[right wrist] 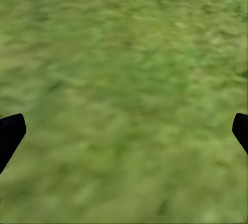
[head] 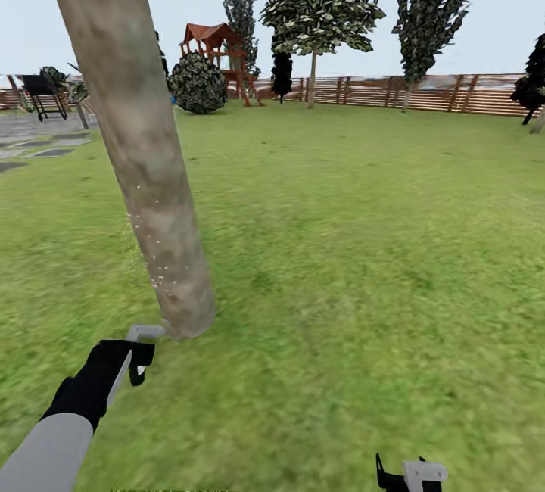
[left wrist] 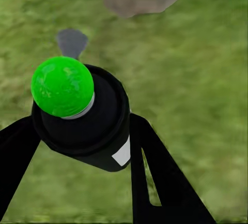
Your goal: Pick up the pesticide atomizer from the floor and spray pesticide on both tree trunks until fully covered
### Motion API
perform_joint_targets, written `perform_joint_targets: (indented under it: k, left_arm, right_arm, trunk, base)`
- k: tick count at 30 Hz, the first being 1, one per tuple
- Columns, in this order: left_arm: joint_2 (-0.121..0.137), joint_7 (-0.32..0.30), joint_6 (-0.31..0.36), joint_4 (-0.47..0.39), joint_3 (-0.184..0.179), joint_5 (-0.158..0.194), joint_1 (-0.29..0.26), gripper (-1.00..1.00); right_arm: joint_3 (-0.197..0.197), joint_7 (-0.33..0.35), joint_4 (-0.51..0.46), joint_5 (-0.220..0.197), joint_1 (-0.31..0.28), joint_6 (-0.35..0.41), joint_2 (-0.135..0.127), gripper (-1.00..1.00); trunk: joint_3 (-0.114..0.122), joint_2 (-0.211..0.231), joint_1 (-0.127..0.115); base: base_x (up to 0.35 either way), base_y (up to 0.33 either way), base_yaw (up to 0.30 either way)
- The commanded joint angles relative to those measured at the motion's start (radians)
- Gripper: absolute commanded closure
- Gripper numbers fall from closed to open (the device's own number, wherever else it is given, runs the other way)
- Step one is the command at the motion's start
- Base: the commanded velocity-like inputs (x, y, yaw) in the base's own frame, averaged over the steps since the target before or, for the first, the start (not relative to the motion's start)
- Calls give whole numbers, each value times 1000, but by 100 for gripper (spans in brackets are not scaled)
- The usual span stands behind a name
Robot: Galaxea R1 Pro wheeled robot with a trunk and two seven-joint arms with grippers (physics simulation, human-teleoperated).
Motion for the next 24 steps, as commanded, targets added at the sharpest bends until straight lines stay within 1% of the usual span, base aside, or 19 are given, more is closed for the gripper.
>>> perform_joint_targets:
  k: [1,3,4,6,7,8,9,10,13,24]
  left_arm:
    - [10,0,-32,11,0,5,8,100]
    - [13,0,-54,16,-1,5,15,100]
    - [10,1,-61,17,-7,5,18,100]
    - [-9,3,-65,16,-15,6,19,100]
    - [-18,3,-65,15,-26,6,19,100]
    - [-22,5,-65,13,-33,6,19,100]
    - [-24,12,-65,10,-38,6,19,100]
    - [-27,62,-67,6,-44,9,19,100]
    - [-28,81,-67,4,-45,15,19,100]
    - [-28,75,-65,3,-44,20,19,100]
  right_arm:
    - [1,0,0,0,0,0,0,-100]
    - [1,0,0,0,0,0,0,-100]
    - [1,0,1,0,0,0,0,-100]
    - [1,0,1,0,0,0,0,-100]
    - [1,0,1,0,0,0,0,-100]
    - [1,0,1,0,0,0,0,-100]
    - [1,0,1,0,0,0,0,-100]
    - [1,0,1,0,0,0,0,-100]
    - [1,0,2,0,0,0,0,-100]
    - [1,0,1,0,0,0,0,-100]
  trunk:
    - [0,0,0]
    - [0,0,0]
    - [0,0,0]
    - [0,0,0]
    - [0,0,0]
    - [0,0,0]
    - [0,0,0]
    - [0,0,0]
    - [0,0,0]
    - [0,0,0]
  base:
    - [8,-19,275]
    - [4,-9,276]
    - [1,-3,277]
    - [0,-10,268]
    - [33,-115,153]
    - [55,-167,98]
    - [69,-200,63]
    - [90,-251,11]
    - [92,-259,3]
    - [118,-262,0]
